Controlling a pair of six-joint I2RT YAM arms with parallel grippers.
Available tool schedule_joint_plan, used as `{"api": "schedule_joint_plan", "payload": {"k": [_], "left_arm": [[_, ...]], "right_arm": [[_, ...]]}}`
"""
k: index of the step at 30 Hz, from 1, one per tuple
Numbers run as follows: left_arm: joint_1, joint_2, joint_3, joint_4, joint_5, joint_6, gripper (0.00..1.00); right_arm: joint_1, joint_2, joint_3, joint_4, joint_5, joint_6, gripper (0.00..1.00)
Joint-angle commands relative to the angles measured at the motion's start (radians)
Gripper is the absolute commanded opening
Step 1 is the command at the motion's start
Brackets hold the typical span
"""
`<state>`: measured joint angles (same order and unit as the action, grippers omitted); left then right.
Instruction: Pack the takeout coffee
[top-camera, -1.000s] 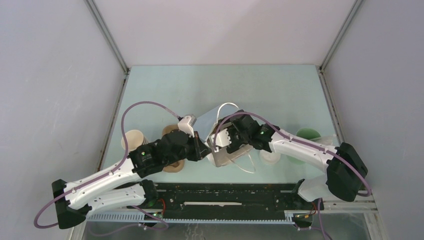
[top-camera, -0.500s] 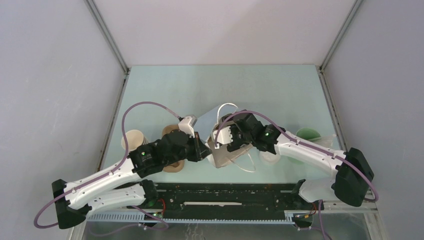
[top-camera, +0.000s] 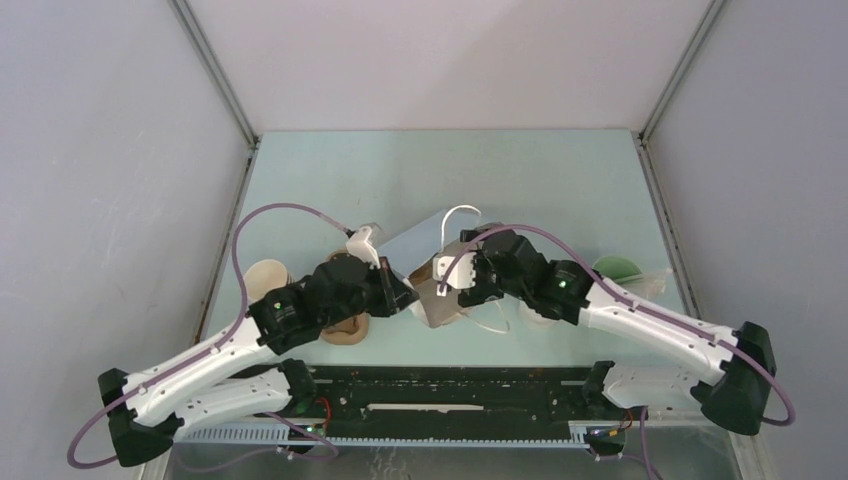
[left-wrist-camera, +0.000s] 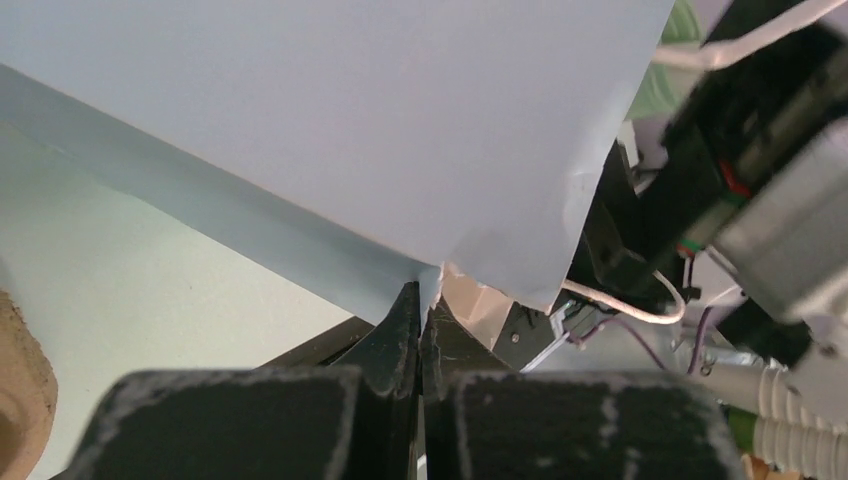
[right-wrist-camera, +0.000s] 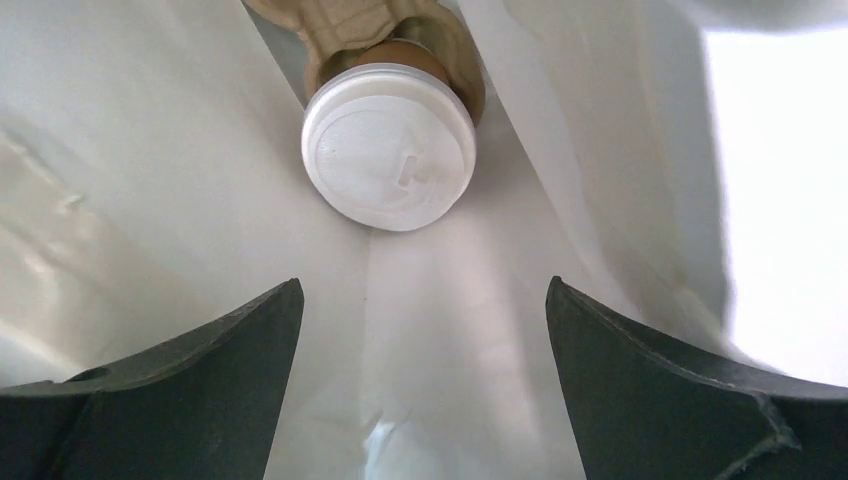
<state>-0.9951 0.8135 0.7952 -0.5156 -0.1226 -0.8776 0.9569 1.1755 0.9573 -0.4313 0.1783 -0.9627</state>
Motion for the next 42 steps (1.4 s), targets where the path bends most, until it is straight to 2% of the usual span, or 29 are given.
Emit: {"api": "schedule_joint_plan", "payload": {"k": [1, 8, 15, 19, 25, 31, 37, 42], "left_arm": [[0.05, -0.023, 0.085, 0.003, 0.036, -0.039, 0.0], [0.135, -0.005, 0.101, 0.032, 0.167, -0.077, 0.0], [0.211, 0.026, 0.094, 0.091, 0.3, -0.143, 0.0], [0.267, 0.041, 0.076, 0.161, 0.387, -0.213, 0.0], [0.362, 0.045, 0.056, 0.272, 0.492, -0.342, 0.0], [0.444, 0.066, 0.007, 0.343, 0.547, -0.444, 0.01], [0.489, 0.064, -0.065, 0.403, 0.552, -0.506, 0.02], [0.49, 0.034, -0.105, 0.394, 0.543, -0.509, 0.09]], "right_arm": [[0.05, -0.083, 0.034, -0.055, 0.058, 0.099, 1.0], [0.136, -0.205, 0.036, -0.098, 0.14, 0.235, 1.0], [0.192, -0.307, 0.15, -0.136, 0.239, 0.401, 0.97], [0.208, -0.347, 0.216, -0.098, 0.33, 0.514, 0.98], [0.202, -0.325, 0.299, -0.087, 0.58, 0.603, 1.0], [0.168, -0.323, 0.305, -0.111, 0.568, 0.674, 1.0], [0.1, -0.318, 0.305, -0.171, 0.481, 0.764, 1.0], [0.048, -0.314, 0.307, -0.183, 0.404, 0.8, 1.0]]}}
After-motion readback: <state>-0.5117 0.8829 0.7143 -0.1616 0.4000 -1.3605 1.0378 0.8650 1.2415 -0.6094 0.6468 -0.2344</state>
